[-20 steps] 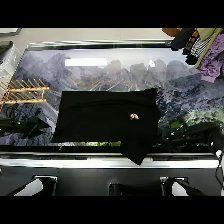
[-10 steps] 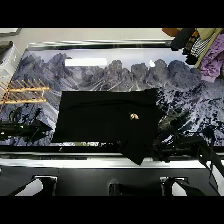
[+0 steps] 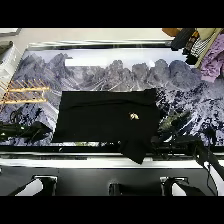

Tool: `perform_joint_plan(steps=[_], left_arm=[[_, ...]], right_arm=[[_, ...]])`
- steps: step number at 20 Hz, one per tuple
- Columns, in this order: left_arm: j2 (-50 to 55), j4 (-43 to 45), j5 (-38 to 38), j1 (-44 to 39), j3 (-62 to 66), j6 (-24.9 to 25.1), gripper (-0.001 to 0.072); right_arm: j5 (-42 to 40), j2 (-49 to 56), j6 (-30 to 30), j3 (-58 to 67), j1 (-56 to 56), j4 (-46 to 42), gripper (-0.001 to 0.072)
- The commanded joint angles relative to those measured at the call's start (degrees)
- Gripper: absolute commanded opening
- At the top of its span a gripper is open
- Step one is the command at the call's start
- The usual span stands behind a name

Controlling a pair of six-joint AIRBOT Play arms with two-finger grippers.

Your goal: Fold the clothes and pants, and hang the long-sleeved shirts on hangers.

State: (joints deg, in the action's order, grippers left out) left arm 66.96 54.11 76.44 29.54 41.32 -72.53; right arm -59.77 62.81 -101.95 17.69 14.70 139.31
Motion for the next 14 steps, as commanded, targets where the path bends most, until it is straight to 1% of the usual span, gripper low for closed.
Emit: perform_joint_plan(steps=[1, 5, 10, 14], left_arm=[[0.11, 1.20, -1.70, 0.02, -2.91, 0.72, 0.0534], [0.11, 1.20, -4.72, 0.00, -5.99, 0.74, 0.0533], [0.57, 3.06, -5.38, 0.02, -6.23, 0.48, 0.0533], [3.06, 1.64, -6.16, -1.07, -6.27, -0.04, 0.0534]], right_arm=[[-0.59, -2.16, 0.22, -0.02, -0.13, -0.20, 0.0028], [-1.99, -5.40, 0.81, -0.02, -0.13, -0.24, 0.0029], [-3.23, -5.86, 0.83, -0.02, -0.13, -0.20, 0.0029], [-3.78, -5.86, 0.81, -0.02, -0.13, -0.17, 0.0029]])
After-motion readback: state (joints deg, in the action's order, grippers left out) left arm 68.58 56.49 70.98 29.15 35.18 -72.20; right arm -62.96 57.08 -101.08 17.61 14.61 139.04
